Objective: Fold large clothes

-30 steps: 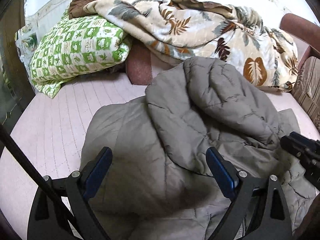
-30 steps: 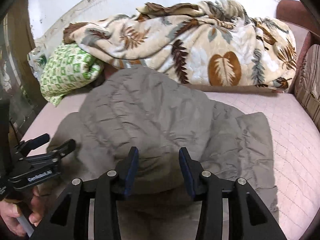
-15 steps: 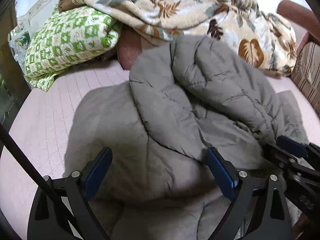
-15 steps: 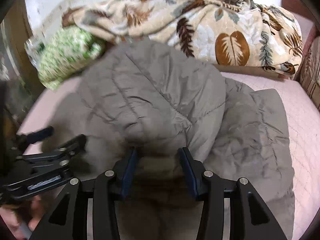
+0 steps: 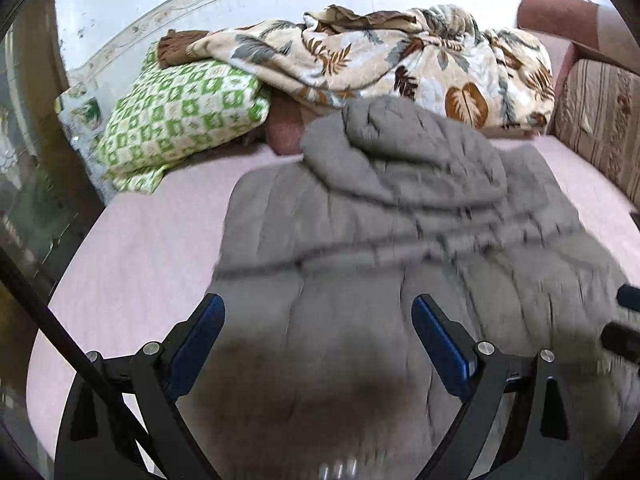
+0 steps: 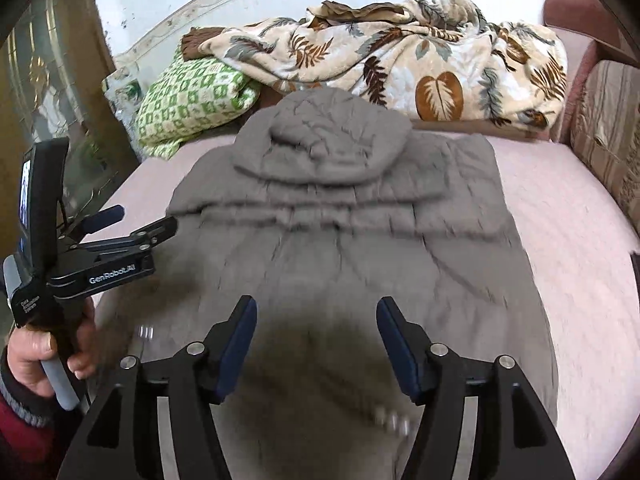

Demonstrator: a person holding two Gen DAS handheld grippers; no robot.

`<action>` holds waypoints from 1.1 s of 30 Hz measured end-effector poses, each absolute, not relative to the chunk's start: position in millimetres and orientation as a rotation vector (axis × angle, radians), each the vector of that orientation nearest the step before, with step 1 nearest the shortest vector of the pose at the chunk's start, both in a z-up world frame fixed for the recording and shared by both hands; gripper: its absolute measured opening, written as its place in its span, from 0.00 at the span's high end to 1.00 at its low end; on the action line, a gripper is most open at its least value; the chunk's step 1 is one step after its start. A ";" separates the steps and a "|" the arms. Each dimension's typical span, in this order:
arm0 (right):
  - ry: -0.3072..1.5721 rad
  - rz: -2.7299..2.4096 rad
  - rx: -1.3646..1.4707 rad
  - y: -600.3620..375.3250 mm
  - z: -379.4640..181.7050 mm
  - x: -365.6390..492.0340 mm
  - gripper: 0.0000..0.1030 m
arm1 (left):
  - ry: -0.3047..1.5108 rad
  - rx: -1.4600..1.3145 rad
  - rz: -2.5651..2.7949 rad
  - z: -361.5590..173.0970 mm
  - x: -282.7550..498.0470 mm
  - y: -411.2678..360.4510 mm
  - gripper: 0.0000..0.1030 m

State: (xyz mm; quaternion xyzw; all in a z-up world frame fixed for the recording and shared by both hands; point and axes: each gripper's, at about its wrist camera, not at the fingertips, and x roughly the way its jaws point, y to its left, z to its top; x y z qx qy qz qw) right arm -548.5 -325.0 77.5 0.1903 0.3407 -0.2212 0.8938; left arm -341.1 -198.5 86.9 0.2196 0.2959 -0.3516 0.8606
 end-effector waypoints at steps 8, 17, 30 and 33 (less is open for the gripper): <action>0.713 -0.535 0.463 -322.3 61.7 -622.7 0.35 | 0.677 0.460 -0.647 65.1 -353.5 -109.6 0.08; 0.663 -0.634 0.598 -332.6 51.6 -684.6 0.35 | 0.814 0.399 -0.594 42.1 -339.4 -59.1 0.08; 0.832 -0.651 0.406 -289.3 15.5 -646.7 0.20 | 0.789 0.511 -0.587 18.4 -354.5 -59.9 0.06; 0.855 -0.669 0.362 -285.1 9.3 -639.0 0.15 | 0.778 0.496 -0.580 14.2 -354.5 -58.9 0.04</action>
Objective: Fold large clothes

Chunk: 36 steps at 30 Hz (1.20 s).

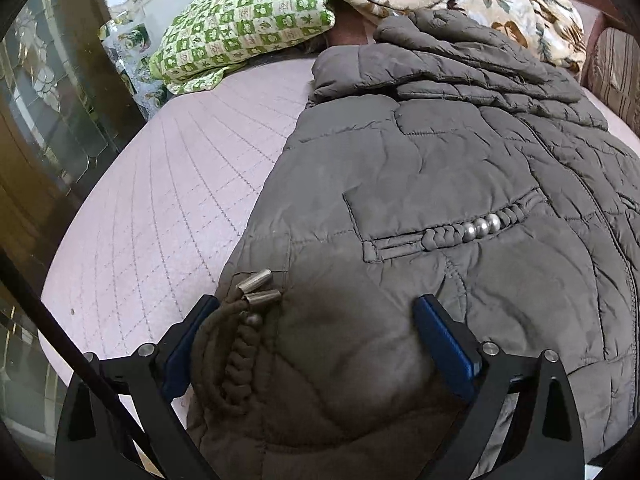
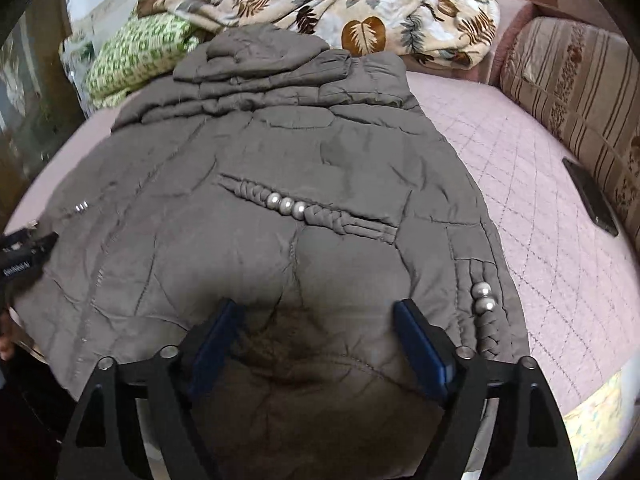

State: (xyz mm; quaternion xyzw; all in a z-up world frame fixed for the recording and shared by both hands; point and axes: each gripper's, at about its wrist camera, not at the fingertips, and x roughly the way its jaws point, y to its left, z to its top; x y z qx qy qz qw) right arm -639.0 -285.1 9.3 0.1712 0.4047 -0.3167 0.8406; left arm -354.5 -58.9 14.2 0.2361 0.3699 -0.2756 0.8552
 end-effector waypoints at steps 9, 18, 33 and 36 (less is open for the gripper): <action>0.803 -0.681 0.308 -280.3 -0.4 -643.1 0.12 | 0.745 0.451 -0.579 7.6 -356.7 -50.5 0.02; 0.781 -0.681 0.283 -276.0 -1.8 -643.1 0.10 | 0.676 0.422 -0.555 2.7 -366.2 -45.1 0.02; 0.776 -0.678 0.280 -274.6 -2.8 -644.4 0.08 | 0.660 0.360 -0.554 -2.3 -366.8 -38.3 0.00; 0.778 -0.682 0.279 -274.9 -2.6 -644.0 0.07 | 0.658 0.361 -0.555 -2.3 -366.8 -38.0 0.00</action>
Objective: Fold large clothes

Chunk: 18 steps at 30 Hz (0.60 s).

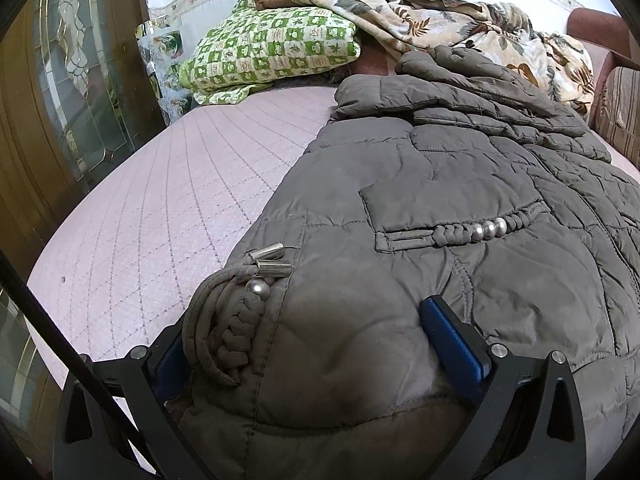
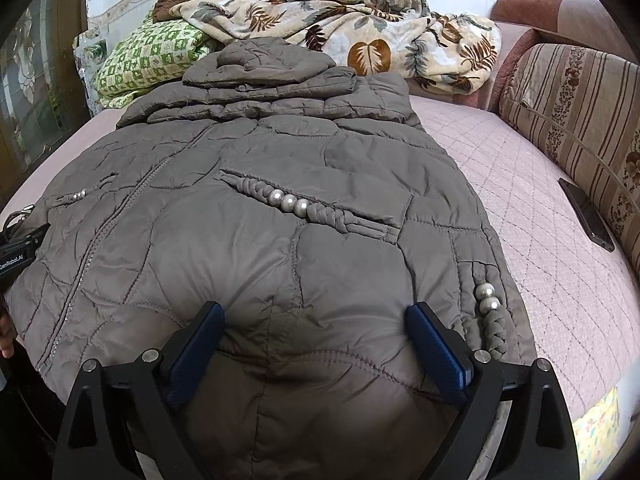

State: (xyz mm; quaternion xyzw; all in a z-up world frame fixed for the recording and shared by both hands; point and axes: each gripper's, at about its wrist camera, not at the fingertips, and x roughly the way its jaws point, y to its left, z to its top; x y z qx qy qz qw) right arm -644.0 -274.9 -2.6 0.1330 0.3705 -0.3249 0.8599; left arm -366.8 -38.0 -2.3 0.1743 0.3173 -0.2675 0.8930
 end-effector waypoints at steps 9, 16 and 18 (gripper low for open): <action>0.784 -0.685 0.281 -276.3 -2.6 -645.1 0.04 | 0.660 0.360 -0.553 -2.3 -367.1 -38.1 0.00; 0.790 -0.693 0.289 -277.0 -3.1 -646.2 0.02 | 0.653 0.360 -0.554 -3.3 -367.7 -38.0 0.00; 0.790 -0.692 0.286 -276.5 -2.9 -646.3 0.01 | 0.650 0.358 -0.554 -3.3 -368.8 -38.5 0.00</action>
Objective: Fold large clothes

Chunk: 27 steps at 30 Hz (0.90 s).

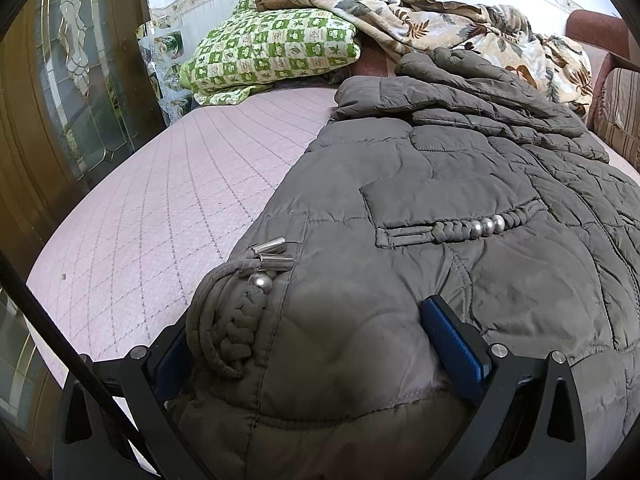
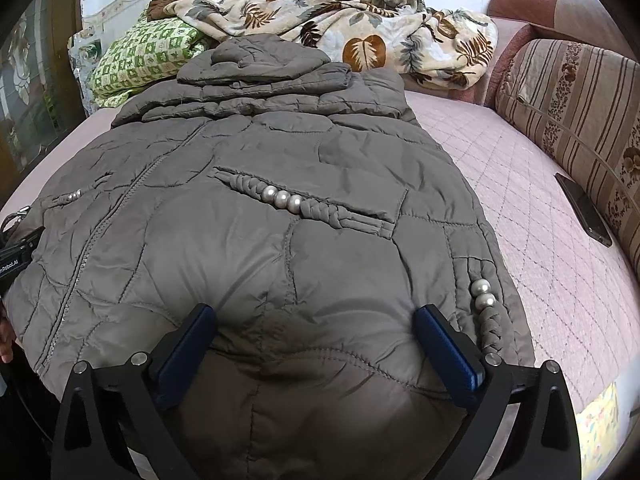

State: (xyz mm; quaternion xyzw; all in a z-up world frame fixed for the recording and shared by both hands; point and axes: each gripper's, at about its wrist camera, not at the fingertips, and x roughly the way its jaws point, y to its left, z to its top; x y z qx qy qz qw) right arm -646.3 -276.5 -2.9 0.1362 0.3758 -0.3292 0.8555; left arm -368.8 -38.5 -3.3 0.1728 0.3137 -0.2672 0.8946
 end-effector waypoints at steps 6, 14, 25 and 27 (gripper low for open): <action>0.778 -0.674 0.298 -276.9 7.6 -653.0 0.01 | 0.642 0.354 -0.562 0.2 -375.3 -32.8 0.00; 0.561 -0.777 0.364 -292.9 48.0 -699.3 0.01 | 0.703 0.308 -0.607 18.2 -375.0 -11.3 0.00; 0.436 -0.798 0.836 -356.7 21.7 -760.9 0.01 | 0.966 -0.087 -0.571 9.4 -323.4 60.9 0.01; 0.438 -0.791 0.868 -360.9 17.5 -762.5 0.01 | 0.964 -0.096 -0.585 9.4 -324.4 58.3 0.01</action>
